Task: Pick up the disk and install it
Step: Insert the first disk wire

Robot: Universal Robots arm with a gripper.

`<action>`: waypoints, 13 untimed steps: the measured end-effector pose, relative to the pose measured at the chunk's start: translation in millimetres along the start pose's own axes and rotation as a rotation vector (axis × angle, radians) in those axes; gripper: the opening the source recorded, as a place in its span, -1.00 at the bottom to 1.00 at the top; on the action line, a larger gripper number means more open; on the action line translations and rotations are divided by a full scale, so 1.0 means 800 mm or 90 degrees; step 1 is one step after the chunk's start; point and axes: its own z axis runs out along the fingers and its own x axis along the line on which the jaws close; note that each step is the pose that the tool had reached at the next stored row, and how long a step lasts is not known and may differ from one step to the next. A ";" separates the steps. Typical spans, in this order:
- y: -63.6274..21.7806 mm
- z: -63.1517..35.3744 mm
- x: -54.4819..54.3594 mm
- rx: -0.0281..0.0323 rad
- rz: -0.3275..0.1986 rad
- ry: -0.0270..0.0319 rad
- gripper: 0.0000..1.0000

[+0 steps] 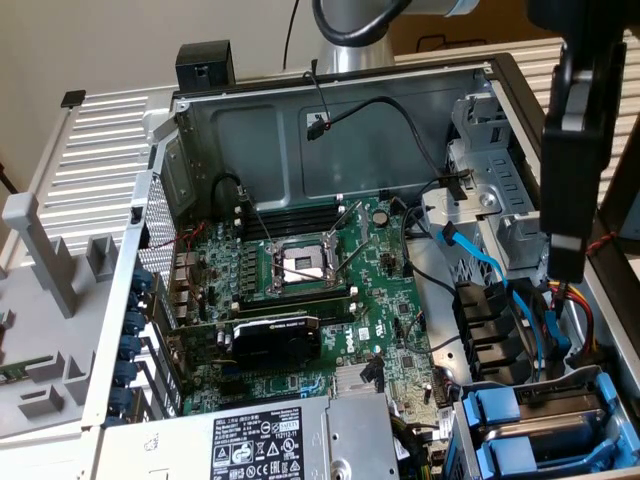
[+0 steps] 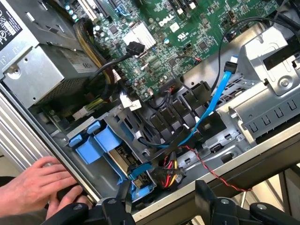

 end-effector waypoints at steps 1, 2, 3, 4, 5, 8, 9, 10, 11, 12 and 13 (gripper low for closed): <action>0.000 0.001 -0.002 -0.0009 0.001 0.0009 0.29; 0.000 0.002 -0.003 -0.0018 0.001 0.0016 0.29; 0.000 0.003 -0.005 -0.0029 0.002 0.0025 0.29; 0.000 0.004 -0.005 -0.0040 0.003 0.0036 0.29; 0.000 0.004 -0.006 -0.0052 0.004 0.0046 0.29; 0.000 0.005 -0.009 -0.0096 0.007 0.0084 0.29; 0.000 0.006 -0.010 -0.0113 0.008 0.0098 0.29; 0.001 0.006 -0.011 -0.0129 0.009 0.0112 0.29; 0.000 0.006 -0.012 -0.0141 0.010 0.0123 0.29; 0.000 0.007 -0.013 -0.0151 0.010 0.0132 0.29; 0.000 0.007 -0.014 -0.0159 0.011 0.0138 0.29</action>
